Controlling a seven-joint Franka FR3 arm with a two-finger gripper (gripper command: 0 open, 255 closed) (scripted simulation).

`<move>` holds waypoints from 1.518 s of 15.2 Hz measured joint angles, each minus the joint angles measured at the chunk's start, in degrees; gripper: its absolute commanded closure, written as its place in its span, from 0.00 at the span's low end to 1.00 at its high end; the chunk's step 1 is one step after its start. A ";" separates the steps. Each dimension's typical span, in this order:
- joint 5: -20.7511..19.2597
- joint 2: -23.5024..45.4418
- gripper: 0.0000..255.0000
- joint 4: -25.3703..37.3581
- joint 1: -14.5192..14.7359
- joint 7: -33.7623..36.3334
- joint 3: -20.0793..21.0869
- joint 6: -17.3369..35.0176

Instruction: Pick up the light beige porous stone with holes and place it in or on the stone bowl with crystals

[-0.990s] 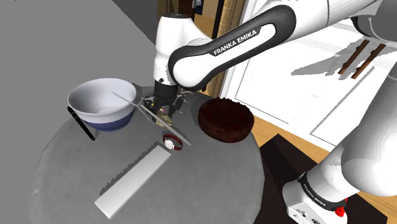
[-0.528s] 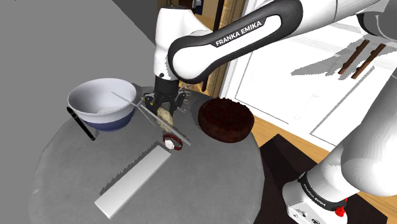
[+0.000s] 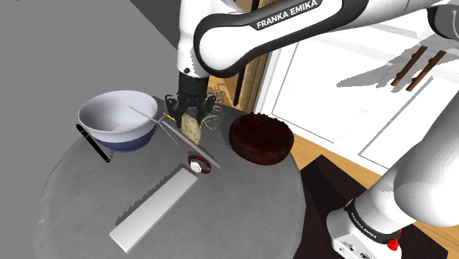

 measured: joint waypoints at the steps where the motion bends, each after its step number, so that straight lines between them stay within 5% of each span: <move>1: 0.14 -0.21 1.00 0.61 -0.06 -0.12 0.01 -0.81; 19: 2.28 -4.20 1.00 9.99 -0.56 -0.84 0.36 -13.67; 23: 6.26 -11.33 1.00 2.77 -2.61 -5.33 -0.90 -12.99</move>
